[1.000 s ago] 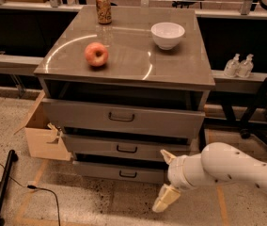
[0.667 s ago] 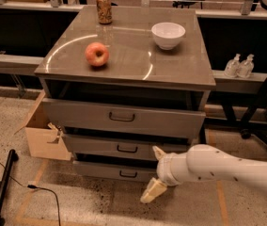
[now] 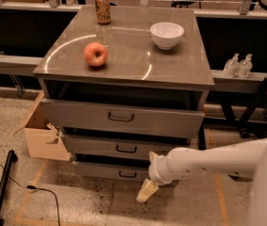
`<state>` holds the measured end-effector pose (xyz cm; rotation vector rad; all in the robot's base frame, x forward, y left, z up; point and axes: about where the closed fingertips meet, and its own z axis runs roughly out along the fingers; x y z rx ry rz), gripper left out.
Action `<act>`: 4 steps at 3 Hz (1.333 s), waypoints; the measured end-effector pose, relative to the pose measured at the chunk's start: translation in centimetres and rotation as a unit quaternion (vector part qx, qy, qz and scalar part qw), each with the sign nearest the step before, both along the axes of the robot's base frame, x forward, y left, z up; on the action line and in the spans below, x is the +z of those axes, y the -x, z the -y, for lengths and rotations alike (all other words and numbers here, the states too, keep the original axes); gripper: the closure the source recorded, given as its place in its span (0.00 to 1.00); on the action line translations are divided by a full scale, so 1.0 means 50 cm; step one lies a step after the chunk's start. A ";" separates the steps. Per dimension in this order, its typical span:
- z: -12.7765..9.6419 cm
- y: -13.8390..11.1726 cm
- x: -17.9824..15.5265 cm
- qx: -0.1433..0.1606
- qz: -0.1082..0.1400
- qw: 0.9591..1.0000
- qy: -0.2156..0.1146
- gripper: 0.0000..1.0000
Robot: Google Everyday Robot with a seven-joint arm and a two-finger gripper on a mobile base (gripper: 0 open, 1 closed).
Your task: Open bottom drawer
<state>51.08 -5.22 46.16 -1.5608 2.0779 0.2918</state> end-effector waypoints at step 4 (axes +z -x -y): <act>0.016 0.008 -0.188 -0.001 -0.062 0.996 0.064 0.00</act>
Offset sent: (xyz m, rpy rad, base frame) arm 0.0013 0.0097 -0.0387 -0.0783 0.0522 0.0243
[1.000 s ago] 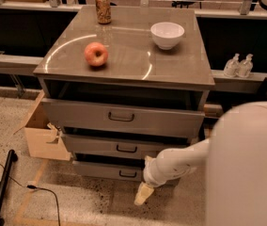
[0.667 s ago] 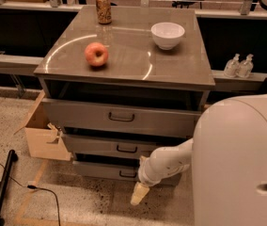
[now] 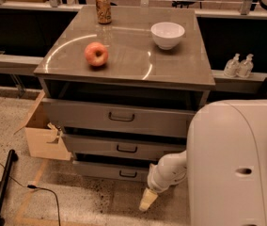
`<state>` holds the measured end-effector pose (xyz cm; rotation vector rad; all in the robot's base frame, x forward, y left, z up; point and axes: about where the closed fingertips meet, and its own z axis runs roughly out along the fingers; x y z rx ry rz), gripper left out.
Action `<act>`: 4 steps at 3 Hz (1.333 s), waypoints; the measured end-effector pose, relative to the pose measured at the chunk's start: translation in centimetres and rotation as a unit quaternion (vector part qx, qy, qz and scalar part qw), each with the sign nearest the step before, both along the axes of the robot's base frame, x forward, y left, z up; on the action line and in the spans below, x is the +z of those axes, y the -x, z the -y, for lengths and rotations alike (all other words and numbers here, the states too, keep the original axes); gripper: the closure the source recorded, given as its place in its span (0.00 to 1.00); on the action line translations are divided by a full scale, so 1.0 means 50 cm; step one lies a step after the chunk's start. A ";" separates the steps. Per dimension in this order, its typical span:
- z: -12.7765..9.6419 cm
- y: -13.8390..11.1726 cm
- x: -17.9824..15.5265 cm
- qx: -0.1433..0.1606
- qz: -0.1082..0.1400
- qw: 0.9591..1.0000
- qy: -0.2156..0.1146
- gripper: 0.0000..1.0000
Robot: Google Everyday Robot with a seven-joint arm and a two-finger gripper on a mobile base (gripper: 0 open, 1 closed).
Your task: Open bottom drawer
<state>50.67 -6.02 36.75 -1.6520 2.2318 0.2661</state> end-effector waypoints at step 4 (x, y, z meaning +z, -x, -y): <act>0.100 0.013 -0.180 0.009 0.005 0.999 -0.031 0.00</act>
Offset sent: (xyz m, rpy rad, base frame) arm -0.0368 -0.0582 -0.0737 0.1013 0.0512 0.0013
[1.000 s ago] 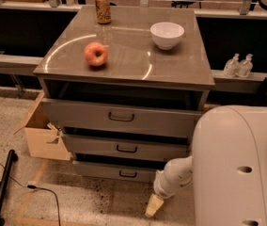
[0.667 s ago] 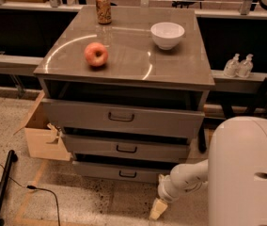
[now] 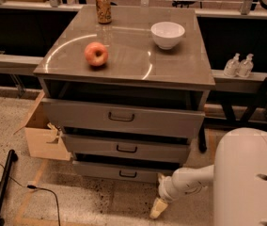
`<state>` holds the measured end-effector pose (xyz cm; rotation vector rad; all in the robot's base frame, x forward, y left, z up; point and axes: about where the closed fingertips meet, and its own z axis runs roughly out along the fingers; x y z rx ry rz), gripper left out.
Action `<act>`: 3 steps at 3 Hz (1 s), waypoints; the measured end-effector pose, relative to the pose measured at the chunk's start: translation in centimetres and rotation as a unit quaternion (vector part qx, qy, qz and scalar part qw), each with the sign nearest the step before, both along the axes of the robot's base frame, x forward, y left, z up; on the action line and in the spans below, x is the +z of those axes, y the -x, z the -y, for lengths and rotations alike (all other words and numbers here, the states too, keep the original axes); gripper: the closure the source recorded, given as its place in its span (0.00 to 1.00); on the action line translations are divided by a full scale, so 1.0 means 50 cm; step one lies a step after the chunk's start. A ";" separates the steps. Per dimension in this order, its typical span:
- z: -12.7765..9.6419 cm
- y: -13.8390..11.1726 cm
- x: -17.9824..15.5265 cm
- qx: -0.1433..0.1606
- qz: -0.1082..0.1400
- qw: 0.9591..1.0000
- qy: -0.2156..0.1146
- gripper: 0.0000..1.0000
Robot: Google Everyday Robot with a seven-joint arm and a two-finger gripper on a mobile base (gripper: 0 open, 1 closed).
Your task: Open bottom drawer
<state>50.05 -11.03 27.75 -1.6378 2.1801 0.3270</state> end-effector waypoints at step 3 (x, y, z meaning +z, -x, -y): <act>0.043 -0.059 -0.117 0.005 0.018 1.000 0.010 0.00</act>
Offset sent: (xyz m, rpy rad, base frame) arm 0.0302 -0.0326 -0.0678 -0.0416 -0.0334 -0.0173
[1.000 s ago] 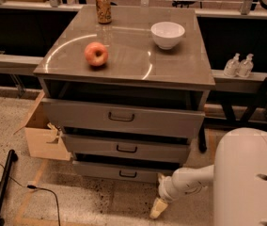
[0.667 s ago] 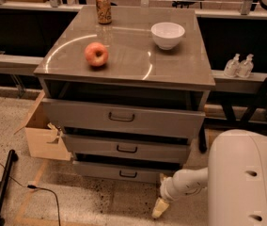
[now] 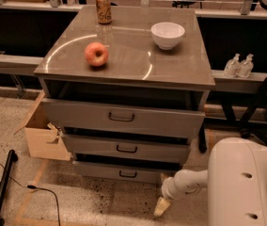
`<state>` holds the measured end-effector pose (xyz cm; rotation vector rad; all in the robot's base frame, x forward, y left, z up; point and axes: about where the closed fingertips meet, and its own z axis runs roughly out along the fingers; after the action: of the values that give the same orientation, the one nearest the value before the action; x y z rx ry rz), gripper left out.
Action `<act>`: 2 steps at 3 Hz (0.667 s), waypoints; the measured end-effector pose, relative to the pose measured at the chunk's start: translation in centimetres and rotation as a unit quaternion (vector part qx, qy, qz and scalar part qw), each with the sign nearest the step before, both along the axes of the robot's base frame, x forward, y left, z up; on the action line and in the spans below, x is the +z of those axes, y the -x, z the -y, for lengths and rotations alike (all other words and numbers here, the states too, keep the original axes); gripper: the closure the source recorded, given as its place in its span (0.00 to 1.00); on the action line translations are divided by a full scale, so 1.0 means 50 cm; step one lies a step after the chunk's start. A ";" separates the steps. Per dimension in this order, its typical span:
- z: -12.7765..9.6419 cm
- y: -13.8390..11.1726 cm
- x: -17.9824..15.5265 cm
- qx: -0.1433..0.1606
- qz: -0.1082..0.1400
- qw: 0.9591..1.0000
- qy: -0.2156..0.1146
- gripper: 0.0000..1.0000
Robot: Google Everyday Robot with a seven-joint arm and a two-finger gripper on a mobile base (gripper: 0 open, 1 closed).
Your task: Open bottom drawer
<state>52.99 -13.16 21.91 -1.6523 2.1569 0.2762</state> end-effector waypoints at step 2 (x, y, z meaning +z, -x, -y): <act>-0.011 -0.063 -0.022 0.021 0.013 1.000 0.005 0.00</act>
Offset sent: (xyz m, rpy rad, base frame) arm 0.0537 0.0063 -0.0137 -0.0367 -0.0436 0.0615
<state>56.14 -12.62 20.82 -1.6992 2.1095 0.2537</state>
